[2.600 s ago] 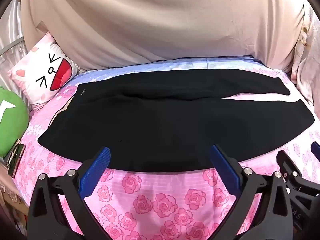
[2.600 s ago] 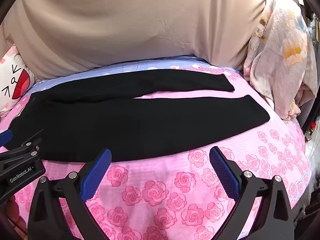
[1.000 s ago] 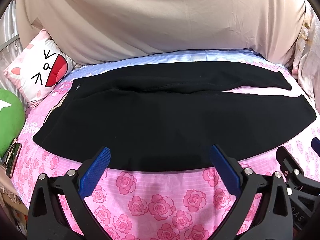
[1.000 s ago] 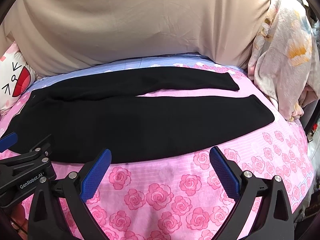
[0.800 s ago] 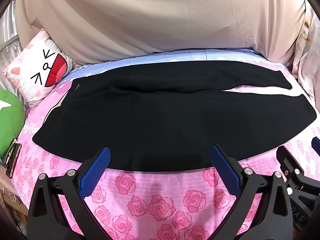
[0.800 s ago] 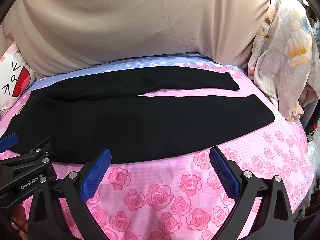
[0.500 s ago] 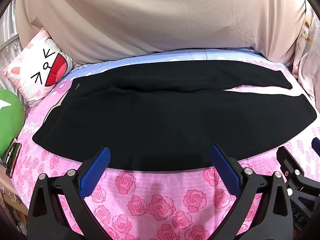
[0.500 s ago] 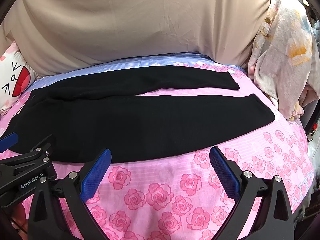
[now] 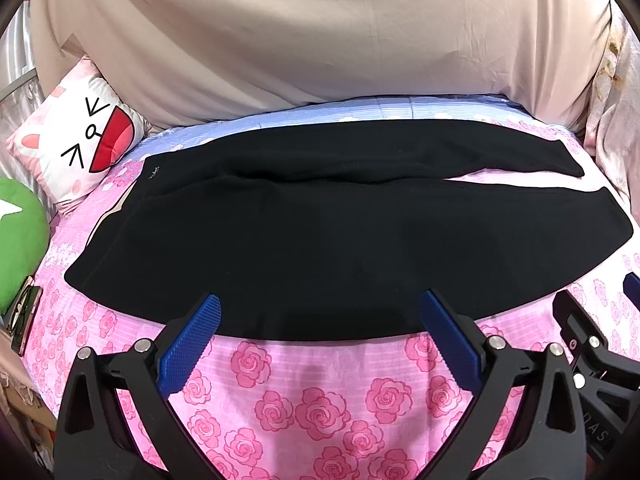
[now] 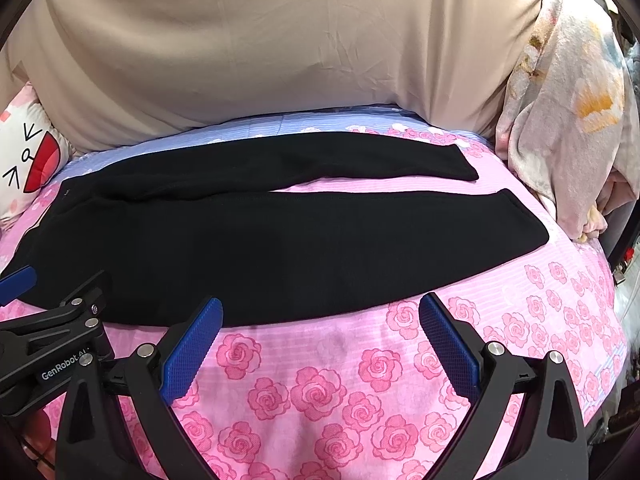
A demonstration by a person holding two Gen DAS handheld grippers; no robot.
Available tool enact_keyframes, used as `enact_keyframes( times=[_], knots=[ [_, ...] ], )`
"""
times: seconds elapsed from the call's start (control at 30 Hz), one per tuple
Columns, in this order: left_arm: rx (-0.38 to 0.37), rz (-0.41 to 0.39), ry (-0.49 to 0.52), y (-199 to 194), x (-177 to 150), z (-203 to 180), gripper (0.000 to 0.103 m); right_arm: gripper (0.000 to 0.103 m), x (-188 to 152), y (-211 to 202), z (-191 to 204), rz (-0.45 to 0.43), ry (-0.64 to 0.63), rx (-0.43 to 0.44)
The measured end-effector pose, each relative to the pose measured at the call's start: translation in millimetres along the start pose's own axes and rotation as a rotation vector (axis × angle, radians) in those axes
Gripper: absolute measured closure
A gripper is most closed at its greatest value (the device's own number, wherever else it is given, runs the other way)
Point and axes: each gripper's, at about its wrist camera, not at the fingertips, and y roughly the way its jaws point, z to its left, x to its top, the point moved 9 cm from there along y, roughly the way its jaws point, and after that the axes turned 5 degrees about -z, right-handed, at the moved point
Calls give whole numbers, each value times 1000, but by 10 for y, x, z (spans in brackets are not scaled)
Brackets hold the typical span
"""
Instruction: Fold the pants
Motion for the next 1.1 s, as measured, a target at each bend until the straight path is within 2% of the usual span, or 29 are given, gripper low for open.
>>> enact_keyframes(
  times=[0.7,0.83,0.93,1.1],
  knots=[
    [6,36,13,189,72,-97,5,6,37,229,-3,28,-9,24],
    [6,38,4,261,117,-15,5,6,36,374,-93,54,-4,63],
    [27,35,-12,371,180,208,5,6,137,641,-439,87,16,84],
    [123,39,-74,660,344,880,5,6,654,1343,-1450,101,43,43]
  ],
)
